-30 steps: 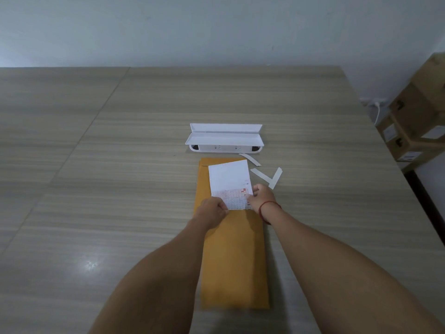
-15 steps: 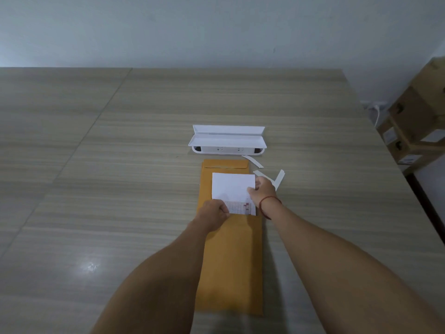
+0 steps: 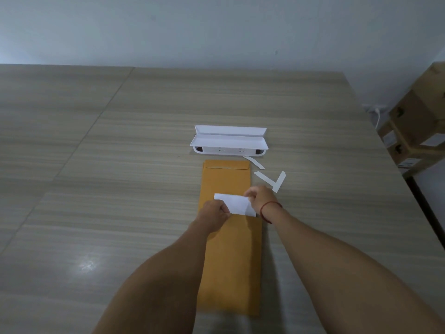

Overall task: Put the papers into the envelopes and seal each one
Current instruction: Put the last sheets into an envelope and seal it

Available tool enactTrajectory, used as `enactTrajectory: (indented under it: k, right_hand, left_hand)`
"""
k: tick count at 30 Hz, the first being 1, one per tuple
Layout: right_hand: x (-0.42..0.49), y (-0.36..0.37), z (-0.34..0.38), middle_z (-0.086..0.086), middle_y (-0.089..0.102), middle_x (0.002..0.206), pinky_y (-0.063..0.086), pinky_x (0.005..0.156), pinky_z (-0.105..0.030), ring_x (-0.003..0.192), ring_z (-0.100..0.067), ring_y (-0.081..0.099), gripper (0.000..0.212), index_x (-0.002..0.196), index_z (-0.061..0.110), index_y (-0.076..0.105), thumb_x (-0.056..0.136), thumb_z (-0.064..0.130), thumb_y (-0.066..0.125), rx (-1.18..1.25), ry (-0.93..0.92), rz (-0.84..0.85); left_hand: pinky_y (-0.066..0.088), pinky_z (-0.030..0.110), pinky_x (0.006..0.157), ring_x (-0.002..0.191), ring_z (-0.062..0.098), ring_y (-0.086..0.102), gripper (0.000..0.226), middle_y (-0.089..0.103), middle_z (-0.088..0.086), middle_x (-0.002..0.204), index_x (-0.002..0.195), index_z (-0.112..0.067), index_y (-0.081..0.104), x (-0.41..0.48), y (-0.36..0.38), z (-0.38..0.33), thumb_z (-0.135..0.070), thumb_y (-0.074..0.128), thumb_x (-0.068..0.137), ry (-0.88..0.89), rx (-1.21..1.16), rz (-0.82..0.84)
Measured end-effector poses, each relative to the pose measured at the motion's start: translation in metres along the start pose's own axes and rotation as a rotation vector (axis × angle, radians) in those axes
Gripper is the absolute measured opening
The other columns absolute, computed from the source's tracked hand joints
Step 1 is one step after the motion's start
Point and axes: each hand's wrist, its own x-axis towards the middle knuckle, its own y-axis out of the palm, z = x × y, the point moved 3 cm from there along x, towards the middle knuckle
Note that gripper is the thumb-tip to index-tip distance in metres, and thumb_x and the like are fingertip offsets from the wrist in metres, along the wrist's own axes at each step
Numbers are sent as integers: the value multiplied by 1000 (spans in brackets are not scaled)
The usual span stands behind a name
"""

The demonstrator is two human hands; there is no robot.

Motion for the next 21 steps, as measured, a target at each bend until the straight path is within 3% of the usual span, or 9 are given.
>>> enactTrajectory:
  k: [4, 8, 11, 14, 21]
  right_hand:
    - [-4, 10, -7, -9, 62, 129, 44, 106, -34, 120, -25, 58, 31, 117, 11, 69, 94, 0, 52, -131, 15, 207]
    - [-10, 9, -3, -5, 64, 124, 47, 99, -32, 113, -21, 60, 23, 114, 15, 68, 95, 11, 55, -91, -42, 160]
    - [-14, 10, -2, -5, 59, 131, 46, 101, -35, 120, -23, 56, 36, 124, 15, 60, 89, 18, 66, -94, -39, 229]
    - [-16, 10, -2, -7, 55, 134, 46, 101, -35, 123, -24, 54, 42, 128, 14, 57, 87, 13, 68, -123, -41, 243]
    - [-15, 8, -1, -8, 58, 132, 45, 99, -30, 122, -23, 55, 34, 124, 12, 61, 91, 2, 60, -118, -84, 196]
  left_hand:
    - [45, 28, 78, 89, 19, 52, 10, 63, 15, 108, 90, -3, 67, 1, 3, 2, -11, 61, 86, -32, -44, -18]
    - [41, 26, 88, 105, 27, 55, 13, 60, 15, 111, 92, 0, 70, 0, 0, 1, -10, 64, 85, 38, 52, -93]
    - [34, 26, 94, 108, 26, 52, 15, 59, 6, 115, 95, -6, 70, -2, -4, -2, -18, 63, 88, 117, 188, -153]
    - [33, 30, 95, 111, 23, 48, 15, 61, 0, 113, 98, -13, 67, -5, -5, -2, -23, 58, 91, 121, 246, -171]
    - [31, 32, 97, 118, 18, 45, 15, 63, -4, 113, 97, -17, 67, -6, -9, -5, -22, 54, 92, 139, 291, -163]
